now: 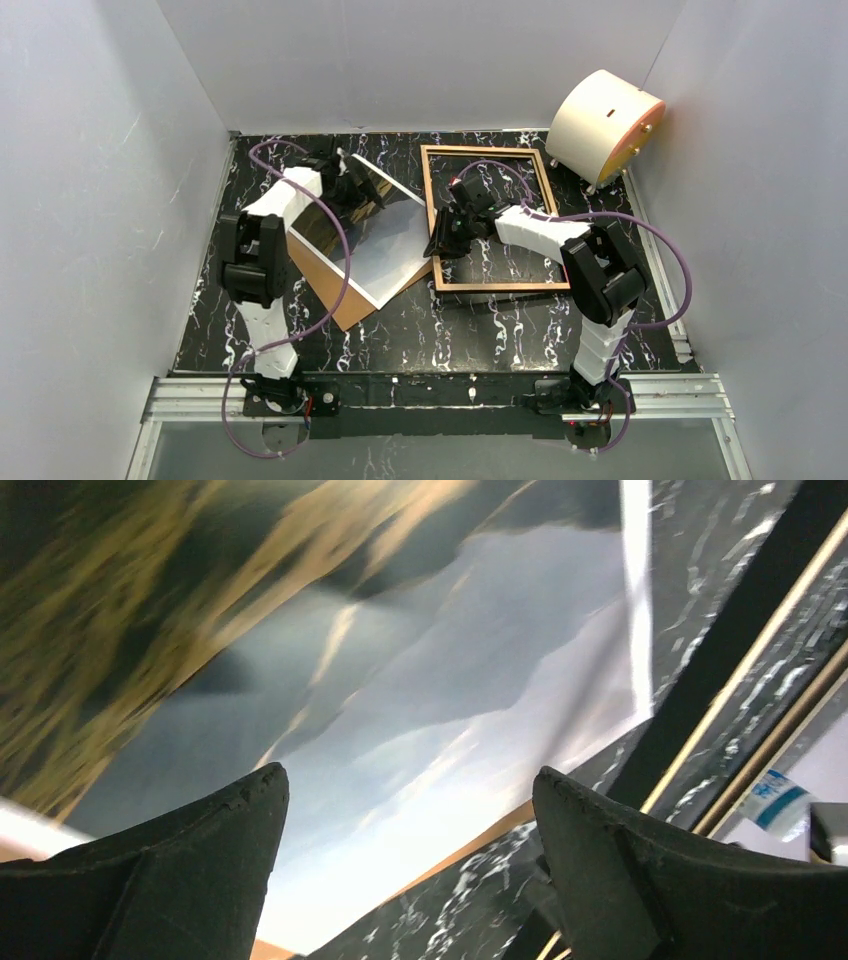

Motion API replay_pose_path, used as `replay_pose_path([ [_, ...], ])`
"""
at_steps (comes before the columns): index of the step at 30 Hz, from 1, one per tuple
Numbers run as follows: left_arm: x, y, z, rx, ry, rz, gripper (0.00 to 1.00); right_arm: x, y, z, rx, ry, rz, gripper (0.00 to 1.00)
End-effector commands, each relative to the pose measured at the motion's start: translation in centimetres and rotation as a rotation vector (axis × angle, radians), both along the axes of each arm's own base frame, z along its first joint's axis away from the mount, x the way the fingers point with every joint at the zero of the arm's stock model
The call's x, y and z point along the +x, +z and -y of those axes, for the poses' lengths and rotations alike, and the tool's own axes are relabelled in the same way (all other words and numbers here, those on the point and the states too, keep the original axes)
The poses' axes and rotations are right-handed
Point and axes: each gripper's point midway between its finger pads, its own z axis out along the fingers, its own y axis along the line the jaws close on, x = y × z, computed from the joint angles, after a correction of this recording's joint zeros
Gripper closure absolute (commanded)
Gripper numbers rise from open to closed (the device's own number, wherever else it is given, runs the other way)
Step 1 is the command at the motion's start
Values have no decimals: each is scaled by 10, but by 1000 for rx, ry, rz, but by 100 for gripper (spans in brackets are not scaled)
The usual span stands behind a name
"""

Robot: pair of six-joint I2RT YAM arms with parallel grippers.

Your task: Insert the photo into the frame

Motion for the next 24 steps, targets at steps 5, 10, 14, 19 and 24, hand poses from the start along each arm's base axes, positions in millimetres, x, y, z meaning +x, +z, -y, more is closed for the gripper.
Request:
replay_pose_path([
  [5,-73,13,-66,210,66,-71,10,-27,-9,12,-44,81,-35,66],
  [10,-103,2,-84,256,108,-136,11,-33,-17,19,-82,112,-47,61],
  [14,-117,-1,-91,272,133,-159,11,-26,-4,16,-86,125,-23,48],
  [19,-136,-2,-104,327,148,-185,12,-7,12,28,-184,40,51,27],
  [24,-165,-18,-107,321,158,-204,23,-5,26,2,-153,144,148,32],
])
